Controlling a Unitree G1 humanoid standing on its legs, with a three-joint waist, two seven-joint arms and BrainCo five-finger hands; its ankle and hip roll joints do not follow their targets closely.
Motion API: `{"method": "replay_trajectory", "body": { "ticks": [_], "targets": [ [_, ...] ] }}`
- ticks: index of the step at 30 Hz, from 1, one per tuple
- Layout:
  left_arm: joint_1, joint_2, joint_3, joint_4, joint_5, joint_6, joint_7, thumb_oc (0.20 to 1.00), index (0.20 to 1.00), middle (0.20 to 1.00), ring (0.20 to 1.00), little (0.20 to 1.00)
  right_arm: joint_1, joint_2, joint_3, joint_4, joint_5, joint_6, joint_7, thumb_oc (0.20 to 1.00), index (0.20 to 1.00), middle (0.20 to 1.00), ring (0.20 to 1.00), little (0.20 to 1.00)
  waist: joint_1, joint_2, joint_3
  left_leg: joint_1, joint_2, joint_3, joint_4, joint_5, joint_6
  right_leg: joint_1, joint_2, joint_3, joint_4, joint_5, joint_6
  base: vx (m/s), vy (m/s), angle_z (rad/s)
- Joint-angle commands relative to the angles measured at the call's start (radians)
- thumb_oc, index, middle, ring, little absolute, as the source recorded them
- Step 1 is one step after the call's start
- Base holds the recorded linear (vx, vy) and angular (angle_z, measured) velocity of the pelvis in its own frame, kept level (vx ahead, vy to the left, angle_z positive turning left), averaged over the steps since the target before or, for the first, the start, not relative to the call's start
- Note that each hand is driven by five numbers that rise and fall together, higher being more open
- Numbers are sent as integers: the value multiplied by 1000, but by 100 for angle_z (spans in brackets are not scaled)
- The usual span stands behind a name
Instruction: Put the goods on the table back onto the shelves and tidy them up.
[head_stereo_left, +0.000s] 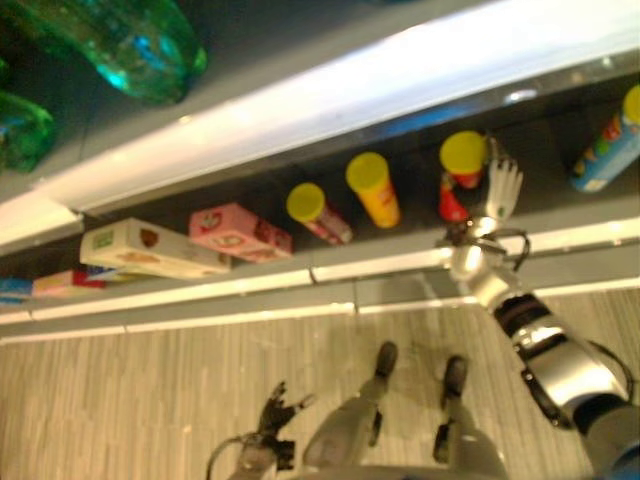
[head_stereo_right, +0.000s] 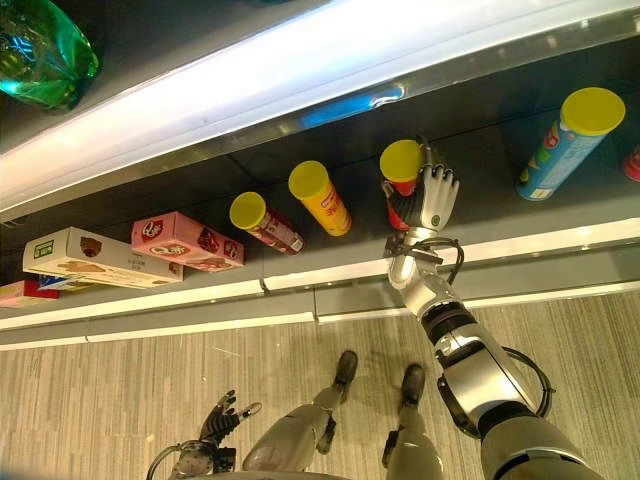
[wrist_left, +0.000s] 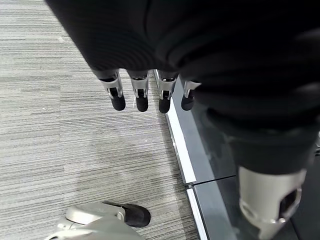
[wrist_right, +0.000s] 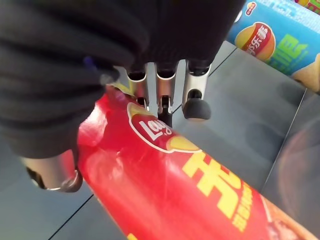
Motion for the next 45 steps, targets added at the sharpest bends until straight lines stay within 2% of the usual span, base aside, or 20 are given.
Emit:
{"method": "replay_trajectory", "body": {
  "ticks": [1, 12, 25, 28, 35, 45],
  "targets": [
    [-72, 25, -58, 51, -12, -11, 16, 1000, 1000, 1000, 1000, 1000, -36, 4, -29, 4, 2, -14, -13, 1000, 1000, 1000, 1000, 1000, 30, -52, -19, 50, -60, -13, 0, -91, 21, 28, -46, 129, 1, -60, 80, 0, 0, 0],
    [-59, 22, -36, 61, -8, -3, 24, 1000, 1000, 1000, 1000, 1000, -4, 19, -46, -72, 29, -45, 0, 1000, 1000, 1000, 1000, 1000, 23, -61, -34, 70, -51, -5, 0, -101, 22, 41, -44, 133, 1, -67, 78, 0, 0, 0],
    [-52, 19, -5, 87, 36, 20, 39, 1000, 1000, 1000, 1000, 1000, 53, 6, -125, -294, -15, -57, -13, 1000, 1000, 1000, 1000, 1000, 12, -74, -43, 94, -47, -1, 0, -113, 26, 63, -45, 138, 1, -74, 77, 0, 0, 0],
    [-51, 19, 3, 96, 68, 29, 36, 1000, 1000, 1000, 1000, 1000, 102, 21, -121, -357, -33, -60, 11, 1000, 1000, 1000, 1000, 1000, 0, -88, -50, 112, -42, 11, 0, -122, 28, 77, -45, 145, 1, -74, 77, 0, 14, 0],
    [-53, 17, 17, 102, 79, 38, 22, 1000, 1000, 1000, 1000, 1000, 151, 28, -105, -366, -14, -63, 69, 1000, 1000, 1000, 1000, 1000, -15, -117, -59, 135, -34, 28, 0, -132, 30, 94, -47, 156, 1, -69, 80, -2, 26, -6],
    [-40, -3, 104, 162, 116, 49, 34, 1000, 1000, 1000, 1000, 1000, 517, 22, -51, -470, 4, -125, 201, 1000, 1000, 1000, 1000, 1000, -109, -206, -94, 227, -11, 87, 0, -171, 28, 154, -37, 191, 1, -73, 83, 32, 16, -14]
  ]
}}
